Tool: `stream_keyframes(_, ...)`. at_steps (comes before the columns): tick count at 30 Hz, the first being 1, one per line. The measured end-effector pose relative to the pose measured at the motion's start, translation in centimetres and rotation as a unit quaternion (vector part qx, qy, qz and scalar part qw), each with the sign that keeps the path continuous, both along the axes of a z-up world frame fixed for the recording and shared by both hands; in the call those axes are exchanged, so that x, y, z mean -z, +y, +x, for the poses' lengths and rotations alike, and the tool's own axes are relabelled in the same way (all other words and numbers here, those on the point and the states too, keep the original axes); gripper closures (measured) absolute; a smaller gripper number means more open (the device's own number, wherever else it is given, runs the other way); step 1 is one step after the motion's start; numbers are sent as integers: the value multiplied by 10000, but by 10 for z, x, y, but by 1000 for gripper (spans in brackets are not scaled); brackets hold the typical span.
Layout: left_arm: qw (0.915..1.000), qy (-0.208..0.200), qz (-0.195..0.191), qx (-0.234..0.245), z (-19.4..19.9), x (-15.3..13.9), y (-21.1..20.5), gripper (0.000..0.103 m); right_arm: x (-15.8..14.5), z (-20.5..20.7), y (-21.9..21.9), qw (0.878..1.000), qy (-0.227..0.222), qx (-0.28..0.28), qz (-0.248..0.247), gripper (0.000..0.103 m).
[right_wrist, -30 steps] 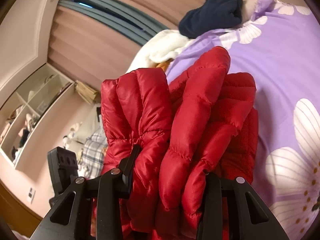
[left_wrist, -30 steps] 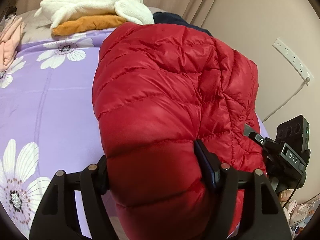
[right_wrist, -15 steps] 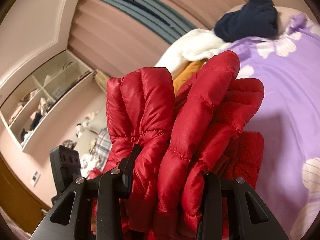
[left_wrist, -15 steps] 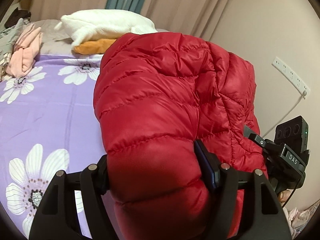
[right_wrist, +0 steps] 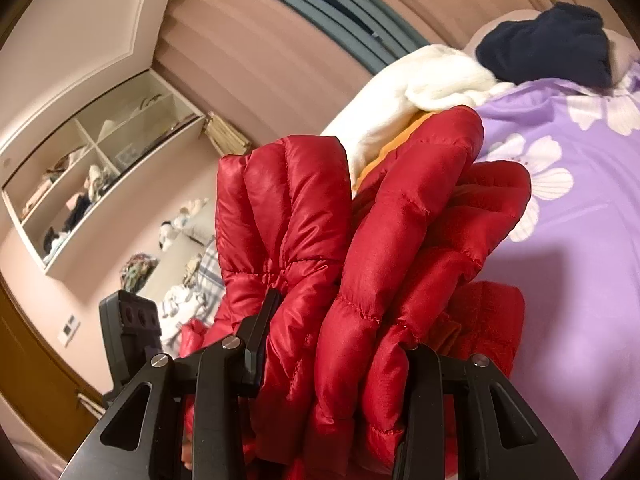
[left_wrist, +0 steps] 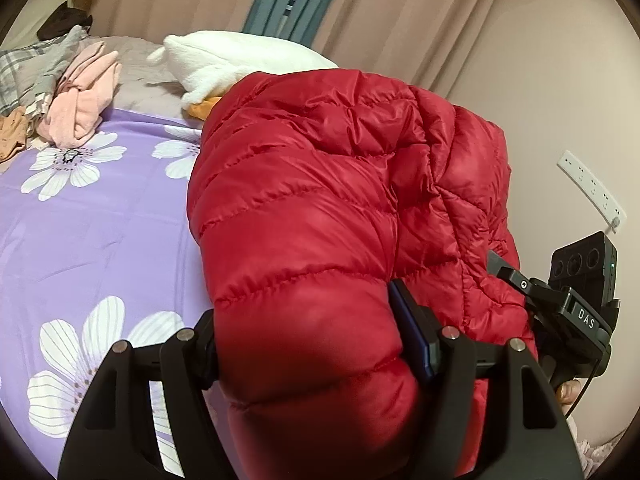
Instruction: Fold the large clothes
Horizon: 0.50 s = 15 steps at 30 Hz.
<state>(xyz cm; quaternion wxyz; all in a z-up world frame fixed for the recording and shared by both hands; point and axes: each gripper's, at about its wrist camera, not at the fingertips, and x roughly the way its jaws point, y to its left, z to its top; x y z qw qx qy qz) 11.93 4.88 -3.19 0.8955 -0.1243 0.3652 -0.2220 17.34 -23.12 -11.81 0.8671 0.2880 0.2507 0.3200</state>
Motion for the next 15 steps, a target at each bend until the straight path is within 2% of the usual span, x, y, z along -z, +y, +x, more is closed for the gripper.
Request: stream_keyframes(15,9995,72,-149,-266,35,13,31,33,-2,30,31,9996,29,-236,-137,63)
